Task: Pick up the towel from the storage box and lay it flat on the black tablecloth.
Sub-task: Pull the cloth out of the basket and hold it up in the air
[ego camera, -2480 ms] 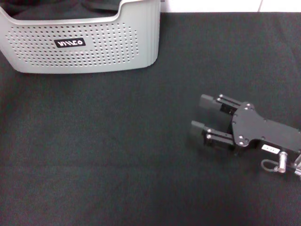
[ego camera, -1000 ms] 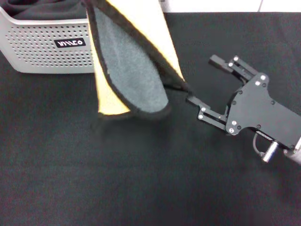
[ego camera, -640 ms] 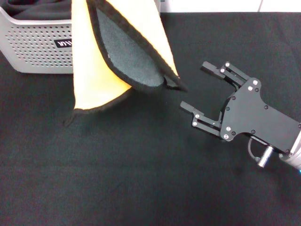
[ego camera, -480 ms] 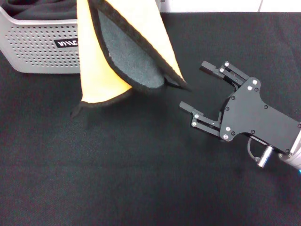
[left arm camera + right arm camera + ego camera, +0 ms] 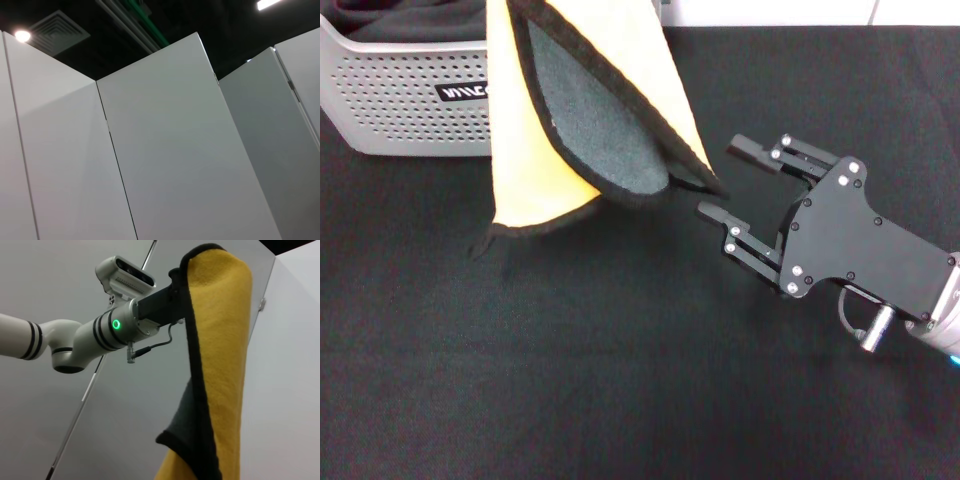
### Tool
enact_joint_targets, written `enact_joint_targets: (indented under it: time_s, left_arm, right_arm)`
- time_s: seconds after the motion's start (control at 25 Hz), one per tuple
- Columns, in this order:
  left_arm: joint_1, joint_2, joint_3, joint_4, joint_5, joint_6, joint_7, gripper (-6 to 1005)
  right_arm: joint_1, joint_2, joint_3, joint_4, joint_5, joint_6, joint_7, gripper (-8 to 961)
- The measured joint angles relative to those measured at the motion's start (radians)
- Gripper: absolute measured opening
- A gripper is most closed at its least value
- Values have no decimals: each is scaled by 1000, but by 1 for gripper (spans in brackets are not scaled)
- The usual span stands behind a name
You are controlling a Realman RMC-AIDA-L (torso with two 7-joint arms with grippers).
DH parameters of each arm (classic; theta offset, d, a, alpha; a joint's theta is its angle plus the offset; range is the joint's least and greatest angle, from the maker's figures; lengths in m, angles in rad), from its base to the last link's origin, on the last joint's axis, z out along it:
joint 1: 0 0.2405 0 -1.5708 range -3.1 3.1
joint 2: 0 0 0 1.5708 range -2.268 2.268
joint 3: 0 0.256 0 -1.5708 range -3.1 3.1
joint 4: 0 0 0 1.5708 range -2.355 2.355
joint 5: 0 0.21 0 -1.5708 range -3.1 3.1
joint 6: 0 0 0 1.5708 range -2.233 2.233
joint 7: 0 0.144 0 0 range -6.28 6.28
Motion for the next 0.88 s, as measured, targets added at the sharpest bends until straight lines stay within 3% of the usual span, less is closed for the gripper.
enact_joint_targets:
  time_s: [0.4,0.88]
  left_arm:
    - [0,0,1,-2,2,1,0,5]
    - [1,0,10,-2,1,2,0,5]
  right_arm:
    - [0,0,0,-2,-6,5,-23,267]
    - [2,-1,1,-16,-15,5,-24,241]
